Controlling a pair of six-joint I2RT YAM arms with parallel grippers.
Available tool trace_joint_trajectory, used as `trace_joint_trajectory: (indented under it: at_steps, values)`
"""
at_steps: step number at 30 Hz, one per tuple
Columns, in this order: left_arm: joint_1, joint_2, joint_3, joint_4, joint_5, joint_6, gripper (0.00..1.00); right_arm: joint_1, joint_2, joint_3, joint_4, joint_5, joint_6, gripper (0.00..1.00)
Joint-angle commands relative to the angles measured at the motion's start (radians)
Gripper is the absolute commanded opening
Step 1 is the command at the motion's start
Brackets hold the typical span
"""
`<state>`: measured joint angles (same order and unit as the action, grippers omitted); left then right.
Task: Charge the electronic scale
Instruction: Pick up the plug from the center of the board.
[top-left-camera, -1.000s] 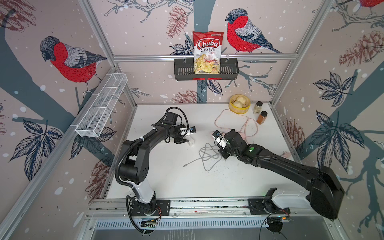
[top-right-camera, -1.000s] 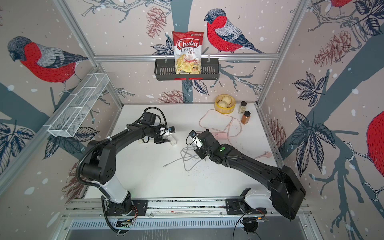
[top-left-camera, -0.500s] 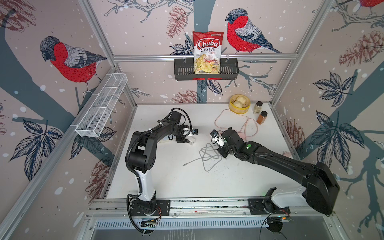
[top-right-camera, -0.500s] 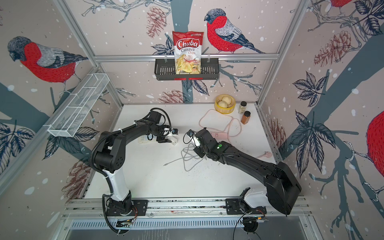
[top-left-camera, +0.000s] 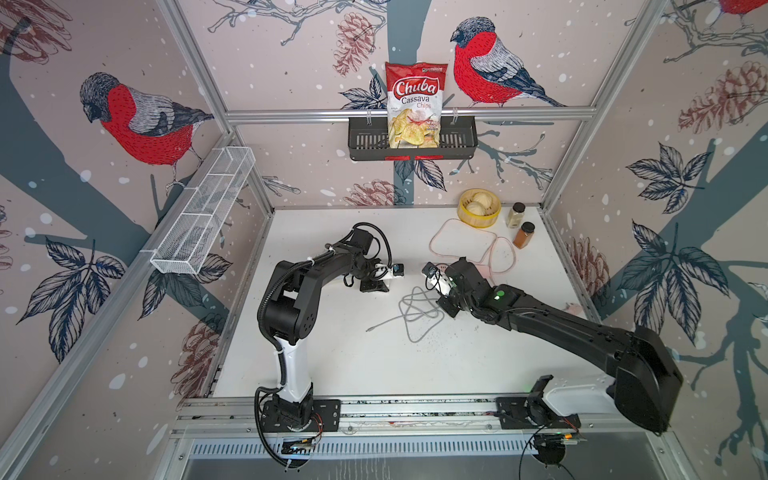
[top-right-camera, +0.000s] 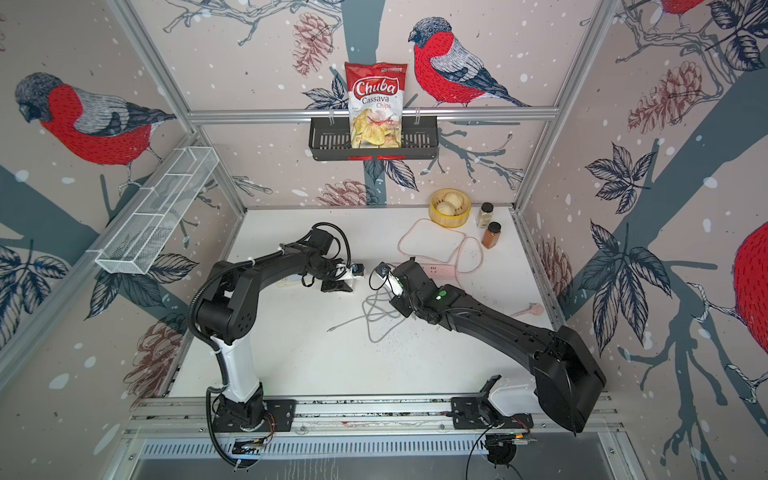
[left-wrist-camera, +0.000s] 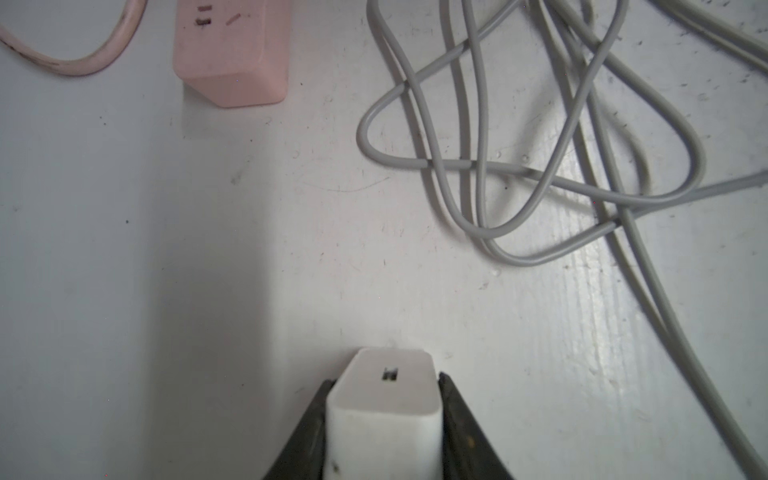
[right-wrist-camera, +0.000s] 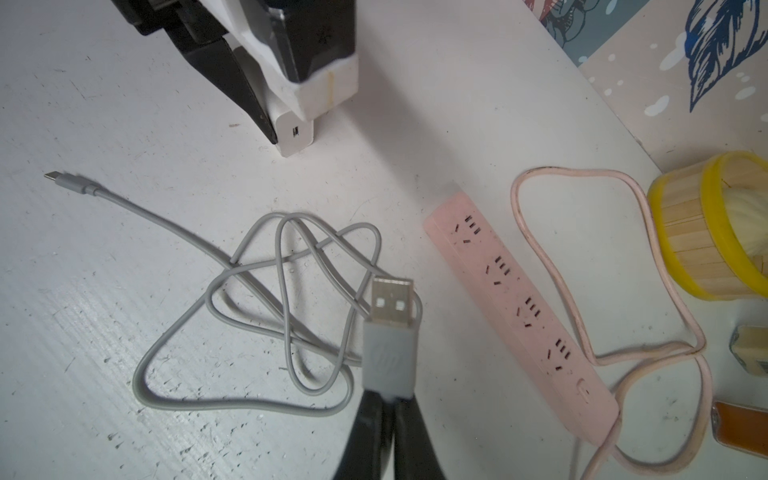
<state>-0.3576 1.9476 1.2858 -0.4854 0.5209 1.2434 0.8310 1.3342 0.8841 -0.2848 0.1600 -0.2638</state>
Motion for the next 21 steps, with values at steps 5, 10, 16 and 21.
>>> trace_joint_trajectory:
  at_steps: [5, 10, 16, 21]
  values:
    - [-0.037, -0.022, -0.009, -0.016, 0.032, -0.318, 0.32, -0.024, -0.023, -0.017, 0.045, 0.006, -0.012, 0.00]
    - [-0.058, -0.085, -0.102, 0.092, 0.026, -0.447, 0.64, -0.029, -0.032, -0.026, 0.060, -0.006, -0.016, 0.00]
    - [-0.045, -0.096, -0.136, 0.120, 0.010, -0.464, 0.71, -0.029, -0.035, -0.033, 0.058, -0.015, -0.012, 0.00]
    - [0.006, -0.151, -0.217, 0.219, 0.074, -0.452, 0.71, -0.026, -0.049, -0.045, 0.059, -0.025, 0.005, 0.00]
